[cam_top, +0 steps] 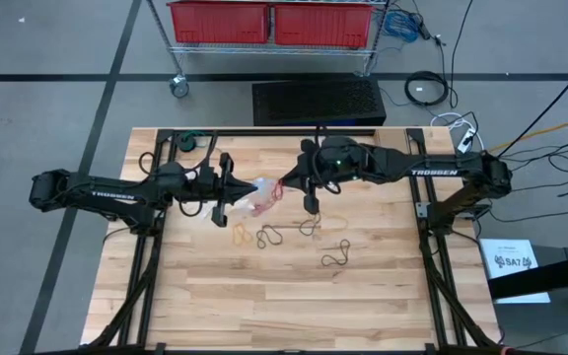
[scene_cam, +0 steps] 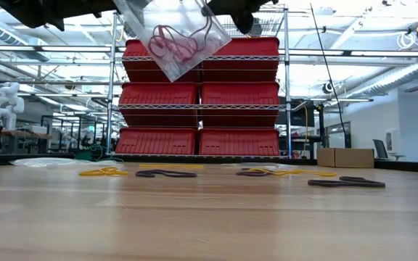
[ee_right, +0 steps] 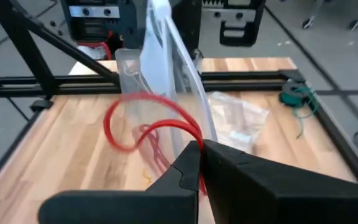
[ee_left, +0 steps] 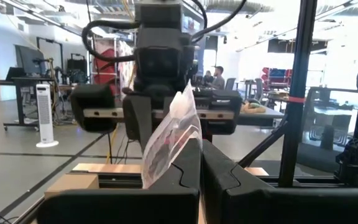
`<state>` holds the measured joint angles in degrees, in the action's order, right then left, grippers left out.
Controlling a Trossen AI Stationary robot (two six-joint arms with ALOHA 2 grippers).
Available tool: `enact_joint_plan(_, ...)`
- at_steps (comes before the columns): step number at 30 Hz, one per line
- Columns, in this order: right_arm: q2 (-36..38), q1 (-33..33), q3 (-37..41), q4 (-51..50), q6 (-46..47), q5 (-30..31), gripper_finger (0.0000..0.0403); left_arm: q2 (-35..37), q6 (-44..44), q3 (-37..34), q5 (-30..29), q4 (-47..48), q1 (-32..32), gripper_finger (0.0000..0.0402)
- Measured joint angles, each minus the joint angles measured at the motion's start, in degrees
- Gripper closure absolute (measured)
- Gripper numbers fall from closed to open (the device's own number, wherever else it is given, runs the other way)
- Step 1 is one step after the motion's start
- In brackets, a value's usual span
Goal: Sort rubber bands
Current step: Adjust the red rubber band into the zip bag
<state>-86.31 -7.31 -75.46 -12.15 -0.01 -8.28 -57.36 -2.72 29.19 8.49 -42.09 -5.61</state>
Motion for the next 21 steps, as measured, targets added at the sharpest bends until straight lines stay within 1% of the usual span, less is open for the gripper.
enact_joint_plan(4, -1.25, -0.96, 0.0, -1.01, 2.58, -3.5, 0.0403, 0.0, -0.07, 0.0, 0.02, -0.02, 0.02, 0.0402)
enact_joint_plan(8, -2.24, -2.13, 0.0, -1.1, 5.63, -9.82, 0.0403, 0.0, -1.09, 0.0, 0.47, 0.02, 0.02, 0.0402)
enact_joint_plan(10, -2.52, -2.52, -0.01, -1.36, 6.65, -10.61, 0.0403, -0.01, -1.11, 0.0, 0.87, 0.06, 0.02, 0.0402)
enact_joint_plan(13, -3.09, -2.53, 0.0, -1.1, 6.87, -9.97, 0.0399, -0.02, -1.36, 0.0, 1.18, 0.14, 0.04, 0.0402)
enact_joint_plan(17, -4.02, -2.53, -0.01, -1.1, 6.87, -10.06, 0.0371, -0.02, -1.46, 0.0, 1.22, 0.56, 0.04, 0.0402)
enact_joint_plan(21, -4.58, -2.47, 0.0, -0.64, 6.89, -10.27, 0.0317, -0.8, -1.49, 0.0, 1.69, 0.54, 0.38, 0.0402)
